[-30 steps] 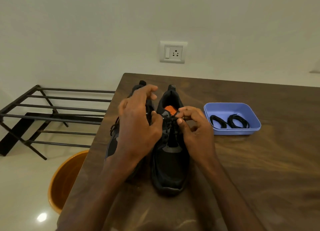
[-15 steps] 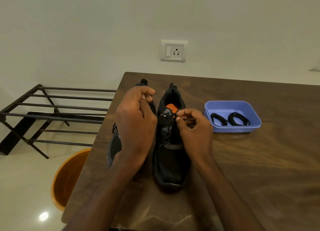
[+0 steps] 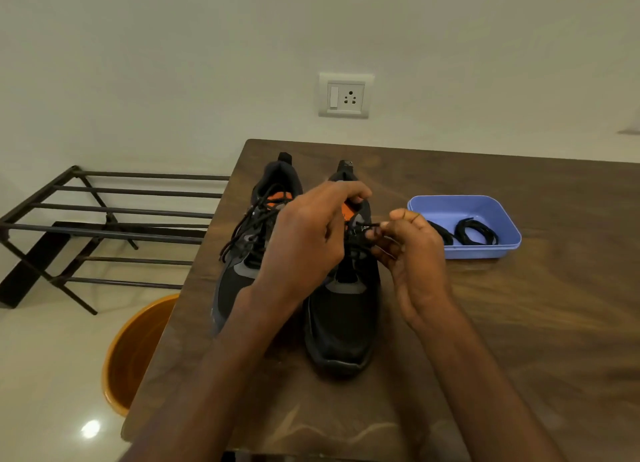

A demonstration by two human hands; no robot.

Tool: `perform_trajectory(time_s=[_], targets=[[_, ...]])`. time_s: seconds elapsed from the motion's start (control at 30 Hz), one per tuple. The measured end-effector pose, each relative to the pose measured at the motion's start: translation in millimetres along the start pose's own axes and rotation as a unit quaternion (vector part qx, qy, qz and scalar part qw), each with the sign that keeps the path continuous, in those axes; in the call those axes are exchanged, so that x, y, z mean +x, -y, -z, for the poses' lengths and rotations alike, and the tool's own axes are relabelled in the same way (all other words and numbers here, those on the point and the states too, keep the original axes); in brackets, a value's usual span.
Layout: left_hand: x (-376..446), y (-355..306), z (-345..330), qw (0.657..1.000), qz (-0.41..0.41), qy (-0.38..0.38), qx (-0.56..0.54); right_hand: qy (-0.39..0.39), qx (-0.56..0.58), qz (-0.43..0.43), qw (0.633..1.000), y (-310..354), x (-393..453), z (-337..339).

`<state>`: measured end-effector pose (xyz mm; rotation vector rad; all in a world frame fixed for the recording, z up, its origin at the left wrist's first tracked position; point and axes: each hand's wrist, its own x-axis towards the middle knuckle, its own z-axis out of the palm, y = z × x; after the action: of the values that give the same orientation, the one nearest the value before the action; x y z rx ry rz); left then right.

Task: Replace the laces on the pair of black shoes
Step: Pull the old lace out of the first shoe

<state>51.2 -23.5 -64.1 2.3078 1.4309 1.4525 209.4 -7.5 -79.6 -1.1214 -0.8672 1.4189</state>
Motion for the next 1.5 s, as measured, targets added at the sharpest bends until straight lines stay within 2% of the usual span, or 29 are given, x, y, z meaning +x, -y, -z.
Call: perform_trajectory(time_s=[0.1,0.17,0.23,0.3,0.37,0.43,0.5,0.53,0.6,0.67,0.73,0.77,0.8,0.83,0.87,0.93,0.97,1.13,1.27,1.37,1.4,1.43,1.5], targets=[[-7,18,-6,0.992,0.067,0.097,0.050,0.027,0.097,-0.026,0.995,6,1,9],[-8,25,-8,0.986,0.095,0.124,0.051,0.032,0.120,-0.034,0.992,11,-1,11],[-9,27,-10,0.984,0.105,0.133,0.046,0.013,-0.059,-0.006,0.998,11,-3,9],[-10,28,-11,0.984,0.107,0.134,0.048,0.009,-0.246,0.032,0.969,4,-7,3],[-9,28,-12,0.985,0.106,0.130,0.048,0.020,-0.298,0.061,0.953,-3,-10,-4],[-9,30,-10,0.985,0.102,0.135,0.046,0.019,-0.240,0.051,0.969,-3,-11,-5],[-8,30,-8,0.985,0.094,0.136,0.038,0.034,-0.082,-0.012,0.996,5,-8,2],[-8,30,-7,0.986,0.092,0.134,0.034,0.051,0.026,-0.051,0.997,10,-8,8],[-9,29,-7,0.987,0.094,0.126,0.032,0.075,0.210,-0.089,0.971,14,-6,21],[-9,28,-9,0.987,0.099,0.121,0.036,0.054,0.224,-0.065,0.971,17,-6,30],[-10,26,-9,0.987,0.099,0.118,0.042,-0.031,0.090,-0.001,0.996,22,-8,33],[-10,26,-9,0.987,0.098,0.119,0.045,-0.089,-0.015,0.040,0.995,26,-9,35],[-10,27,-8,0.987,0.099,0.120,0.050,-0.144,-0.133,0.083,0.977,29,-10,39],[-9,27,-8,0.986,0.101,0.122,0.056,-0.175,-0.265,0.123,0.940,31,-10,43],[-10,25,-7,0.985,0.104,0.122,0.064,-0.173,-0.401,0.142,0.889,32,-12,45],[-9,22,-6,0.984,0.109,0.123,0.069,-0.152,-0.585,0.135,0.785,32,-19,48],[-8,21,-6,0.984,0.108,0.122,0.066,-0.153,-0.618,0.130,0.760,32,-25,48],[-8,21,-8,0.987,0.108,0.100,0.065,-0.185,-0.667,0.115,0.713,58,-34,49],[-8,24,-11,0.989,0.102,0.086,0.069,-0.161,-0.700,0.092,0.689,92,-43,44],[-7,23,-15,0.990,0.115,0.063,0.056,-0.124,-0.747,0.076,0.648,103,-49,37],[-7,22,-16,0.990,0.125,0.051,0.050,-0.102,-0.753,0.081,0.645,98,-47,32],[-7,21,-16,0.989,0.134,0.041,0.048,-0.071,-0.746,0.092,0.655,89,-42,28],[-7,20,-17,0.988,0.142,0.030,0.042,0.032,-0.675,0.132,0.725,64,-29,13]])
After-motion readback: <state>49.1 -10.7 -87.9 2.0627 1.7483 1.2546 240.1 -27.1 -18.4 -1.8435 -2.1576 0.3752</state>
